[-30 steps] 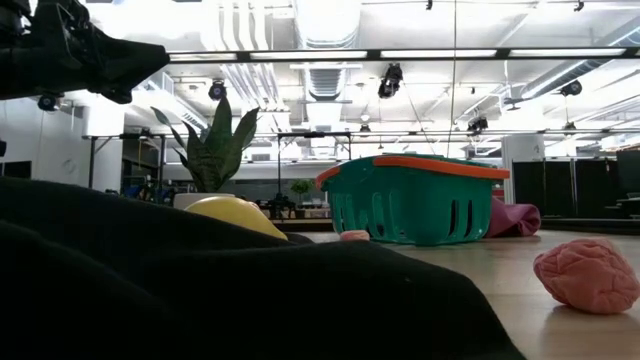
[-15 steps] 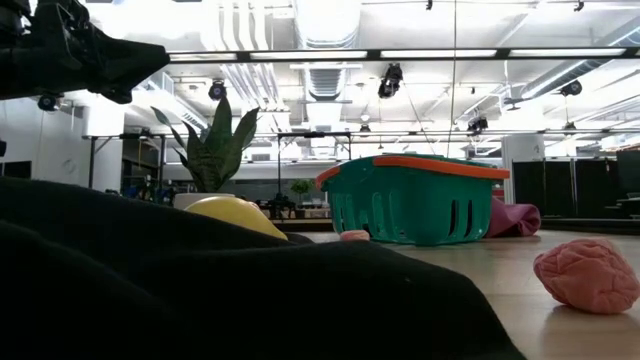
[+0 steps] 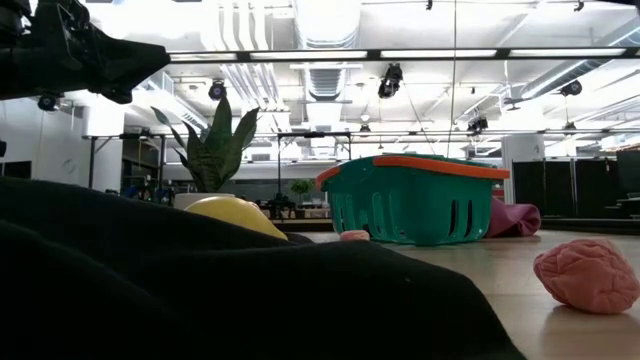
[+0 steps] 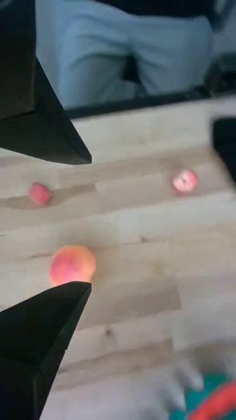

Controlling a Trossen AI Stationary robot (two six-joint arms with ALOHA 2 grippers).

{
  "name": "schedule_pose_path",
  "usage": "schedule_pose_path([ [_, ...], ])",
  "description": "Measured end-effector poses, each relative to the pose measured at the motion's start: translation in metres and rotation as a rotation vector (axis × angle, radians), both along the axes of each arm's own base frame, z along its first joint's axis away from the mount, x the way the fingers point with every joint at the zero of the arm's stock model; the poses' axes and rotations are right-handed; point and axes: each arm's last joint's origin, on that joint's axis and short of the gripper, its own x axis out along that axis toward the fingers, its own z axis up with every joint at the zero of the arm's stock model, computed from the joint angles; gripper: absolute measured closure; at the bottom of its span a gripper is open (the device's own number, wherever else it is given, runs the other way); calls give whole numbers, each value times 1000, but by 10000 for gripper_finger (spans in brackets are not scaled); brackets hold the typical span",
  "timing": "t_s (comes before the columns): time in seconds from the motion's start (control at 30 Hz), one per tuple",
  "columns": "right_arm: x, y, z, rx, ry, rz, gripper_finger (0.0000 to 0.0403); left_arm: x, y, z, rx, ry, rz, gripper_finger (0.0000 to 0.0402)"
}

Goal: Pick and placing Produce into tupperware
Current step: Put the peach into the green basket

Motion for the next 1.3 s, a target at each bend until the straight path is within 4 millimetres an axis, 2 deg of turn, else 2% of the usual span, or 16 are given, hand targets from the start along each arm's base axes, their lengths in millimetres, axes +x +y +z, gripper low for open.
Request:
schedule_pose_path([
  [0.17,-3,0,-5,0,-6,-136,106,0,0,0,0,0,1,294],
  [0.37,-10,-12,-17,58,100,-643,106,0,0,0,0,1,0,294],
  [0.47,-14,-14,-23,103,173,-813,106,0,0,0,0,1,1,294],
  [0.57,-16,-14,-29,131,229,-882,106,0,0,0,0,1,0,294],
  [1.07,-20,-18,-42,179,290,-1143,119,0,0,0,3,2,1,294],
  [1.3,-20,-15,-41,234,363,-1209,128,0,0,0,1,-3,0,294],
])
